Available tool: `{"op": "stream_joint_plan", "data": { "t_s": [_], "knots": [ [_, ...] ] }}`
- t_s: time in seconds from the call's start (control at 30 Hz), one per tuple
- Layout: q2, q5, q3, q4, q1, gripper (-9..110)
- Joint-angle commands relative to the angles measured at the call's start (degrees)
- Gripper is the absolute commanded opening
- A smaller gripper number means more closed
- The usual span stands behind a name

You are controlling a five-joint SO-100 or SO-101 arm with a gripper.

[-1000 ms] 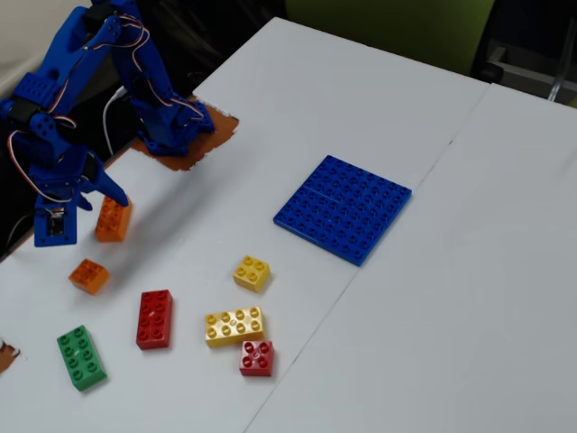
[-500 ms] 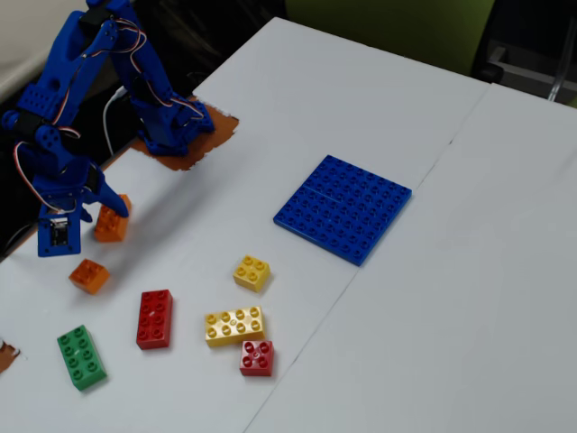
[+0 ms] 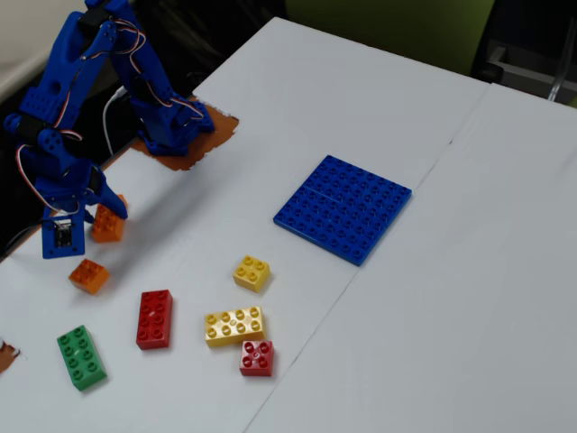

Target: Pick up the 2x4 orange block and go up the 8x8 blue block.

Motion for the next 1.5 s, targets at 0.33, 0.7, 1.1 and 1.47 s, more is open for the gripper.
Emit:
{"op": "stream_joint_plan", "data": {
  "t_s": [0.33,0.7,1.1,1.47],
  "knots": [
    [0.3,0.4,0.3,-1.4,-0.5,5],
    [5.9,2.6,-3.4,1.5,-2.5,0],
    [19.5,11.5,-6.3,11.9,-15.5,0],
    [26.0,23.2,-7.6,8.3,-40.6,0]
  ]
}}
